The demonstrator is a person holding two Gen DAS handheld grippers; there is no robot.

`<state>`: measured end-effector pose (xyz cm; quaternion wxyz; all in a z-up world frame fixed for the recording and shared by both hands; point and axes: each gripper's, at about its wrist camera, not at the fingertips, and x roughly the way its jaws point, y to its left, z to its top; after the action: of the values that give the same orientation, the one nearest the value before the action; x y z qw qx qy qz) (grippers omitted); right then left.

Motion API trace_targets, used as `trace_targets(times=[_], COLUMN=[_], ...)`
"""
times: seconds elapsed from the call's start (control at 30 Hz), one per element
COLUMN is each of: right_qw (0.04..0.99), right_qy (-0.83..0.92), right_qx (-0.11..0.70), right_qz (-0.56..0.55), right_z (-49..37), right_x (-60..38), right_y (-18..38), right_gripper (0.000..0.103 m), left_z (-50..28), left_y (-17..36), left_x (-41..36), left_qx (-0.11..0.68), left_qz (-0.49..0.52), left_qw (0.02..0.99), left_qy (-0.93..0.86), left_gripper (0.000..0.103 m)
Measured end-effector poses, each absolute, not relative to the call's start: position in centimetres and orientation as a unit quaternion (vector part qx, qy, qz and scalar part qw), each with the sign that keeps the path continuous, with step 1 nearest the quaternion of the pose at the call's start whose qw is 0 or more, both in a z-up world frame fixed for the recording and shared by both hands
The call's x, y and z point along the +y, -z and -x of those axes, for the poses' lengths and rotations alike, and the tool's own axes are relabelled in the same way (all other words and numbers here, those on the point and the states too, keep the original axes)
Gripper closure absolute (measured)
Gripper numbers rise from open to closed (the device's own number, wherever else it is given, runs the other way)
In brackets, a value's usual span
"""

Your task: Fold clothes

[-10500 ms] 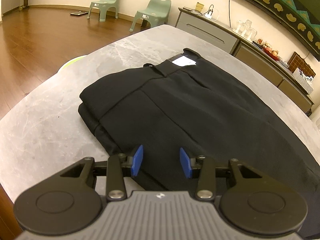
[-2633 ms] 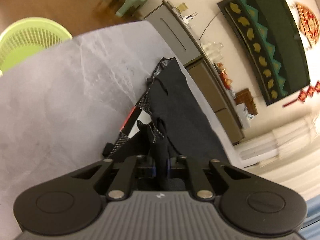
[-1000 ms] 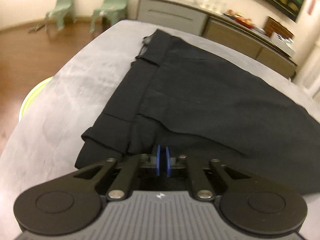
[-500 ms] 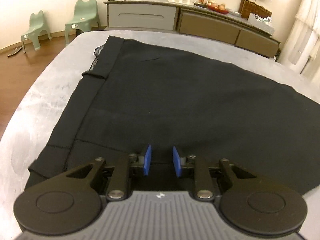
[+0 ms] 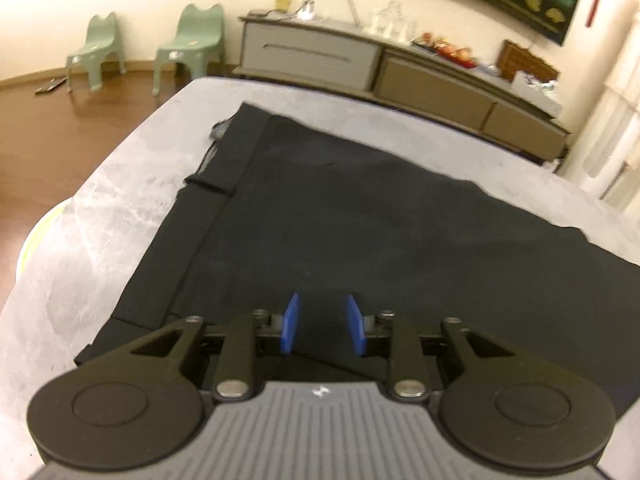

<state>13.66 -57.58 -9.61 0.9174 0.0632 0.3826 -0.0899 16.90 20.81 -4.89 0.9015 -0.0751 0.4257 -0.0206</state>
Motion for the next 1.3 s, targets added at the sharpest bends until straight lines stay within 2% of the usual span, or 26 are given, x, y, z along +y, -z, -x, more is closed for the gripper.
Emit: trace_targets(times=[0.1,0.2,0.23,0.33,0.4,0.43,0.47,0.53,0.9,1.0,1.03,1.07,1.1,1.13,1.3], right_qw=[0.915,0.906,0.906,0.904,0.904,0.904,0.904,0.904,0.901,0.905,0.907,0.908,0.91,0.911,0.918], right_qy=[0.105,0.109,0.109,0.107,0.108,0.109,0.114,0.127,0.139,0.124,0.119,0.114,0.109,0.104,0.079], right_qx=[0.388,0.406,0.404,0.407,0.408,0.409,0.408,0.403,0.408,0.403,0.401,0.399,0.397,0.396,0.386], right_qz=[-0.043,-0.05,-0.06,-0.073,-0.07,-0.067,-0.062,-0.056,-0.059,-0.056,-0.055,-0.054,-0.053,-0.052,-0.046], right_z=[-17.0,-18.5,-18.5,-18.1,-17.8,-17.6,-17.6,-17.3,-16.5,-16.3,-16.2,-16.1,-16.1,-16.0,-15.6], right_x=[-57.9,-58.9,-59.3,-59.5,-59.3,-59.1,-59.1,-59.2,-60.0,-59.9,-59.8,-59.8,-59.8,-59.7,-59.5], right_y=[11.4,12.9,13.0,12.5,12.4,12.3,12.2,11.7,11.7,12.0,12.0,12.1,12.2,12.2,12.6], right_gripper=[0.028,0.036,0.041,0.072,0.076,0.081,0.09,0.096,0.099,0.097,0.088,0.075,0.069,0.066,0.064], left_z=[-17.7,-18.0,-18.0,-18.4,-18.8,-19.1,-19.4,-19.7,-19.8,-19.8,-19.9,-19.9,-19.9,-19.9,-19.7], left_y=[5.8,5.9,5.8,5.5,5.4,5.4,5.5,5.9,6.9,6.9,6.9,7.0,7.0,7.1,7.2], left_x=[21.0,21.3,21.4,21.5,21.3,21.2,21.1,21.0,21.3,21.4,21.4,21.3,21.2,21.1,21.1], left_qx=[0.437,0.436,0.435,0.43,0.427,0.428,0.43,0.437,0.451,0.451,0.451,0.45,0.45,0.449,0.443], left_qz=[0.065,0.062,0.063,0.064,0.061,0.059,0.057,0.049,0.041,0.044,0.042,0.04,0.038,0.035,0.034], left_qw=[0.897,0.898,0.898,0.9,0.902,0.902,0.901,0.898,0.892,0.892,0.892,0.892,0.892,0.893,0.896], left_qy=[0.01,0.009,0.007,0.008,0.009,0.007,0.005,-0.001,-0.012,-0.014,-0.015,-0.016,-0.016,-0.016,-0.017], left_gripper=[0.075,0.074,0.074,0.074,0.073,0.072,0.072,0.072,0.072,0.071,0.071,0.071,0.07,0.07,0.068])
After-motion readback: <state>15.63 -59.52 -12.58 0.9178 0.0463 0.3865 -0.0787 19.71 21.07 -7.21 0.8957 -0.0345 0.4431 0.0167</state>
